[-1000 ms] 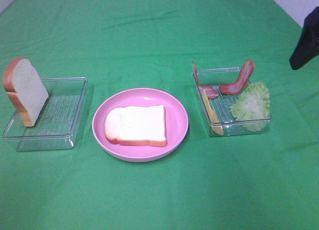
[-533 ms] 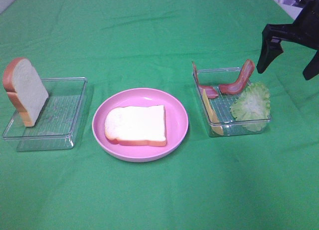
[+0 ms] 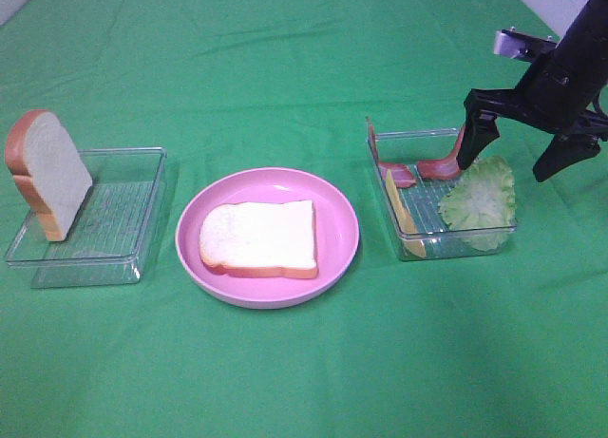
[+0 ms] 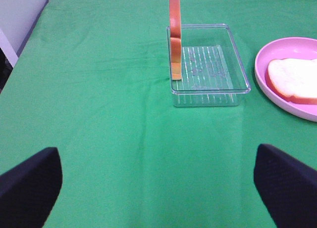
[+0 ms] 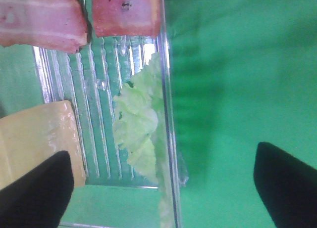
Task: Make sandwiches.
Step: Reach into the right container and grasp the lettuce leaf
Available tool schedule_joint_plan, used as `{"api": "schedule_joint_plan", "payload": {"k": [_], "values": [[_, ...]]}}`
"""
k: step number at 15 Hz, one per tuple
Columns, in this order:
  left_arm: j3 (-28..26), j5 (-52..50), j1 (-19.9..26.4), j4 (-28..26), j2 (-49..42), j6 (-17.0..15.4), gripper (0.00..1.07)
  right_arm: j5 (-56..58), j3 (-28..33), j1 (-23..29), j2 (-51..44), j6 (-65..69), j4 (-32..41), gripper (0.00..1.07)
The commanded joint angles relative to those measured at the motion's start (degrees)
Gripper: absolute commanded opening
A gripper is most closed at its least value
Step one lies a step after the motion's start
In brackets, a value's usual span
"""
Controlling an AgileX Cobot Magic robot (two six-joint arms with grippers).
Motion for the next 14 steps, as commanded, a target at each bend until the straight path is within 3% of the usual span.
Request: {"api": "schedule_joint_plan", "payload": {"k": [1, 8, 14], "values": [[0.2, -0.9, -0.3, 0.1, -0.8, -0.5, 0.99, 0.1, -0.2, 0.1, 1.1, -1.0, 0.1, 0.84], [0.2, -0.9, -0.3, 0.3, -0.8, -0.4, 0.99, 0.5, -0.2, 0.1, 1.8, -0.1, -1.4, 0.35], [0.2, -0.9, -0.3, 0.3, -0.8, -0.4, 0.99, 2.0, -0.2, 0.1, 1.8, 1.1, -1.4, 0.35]]}}
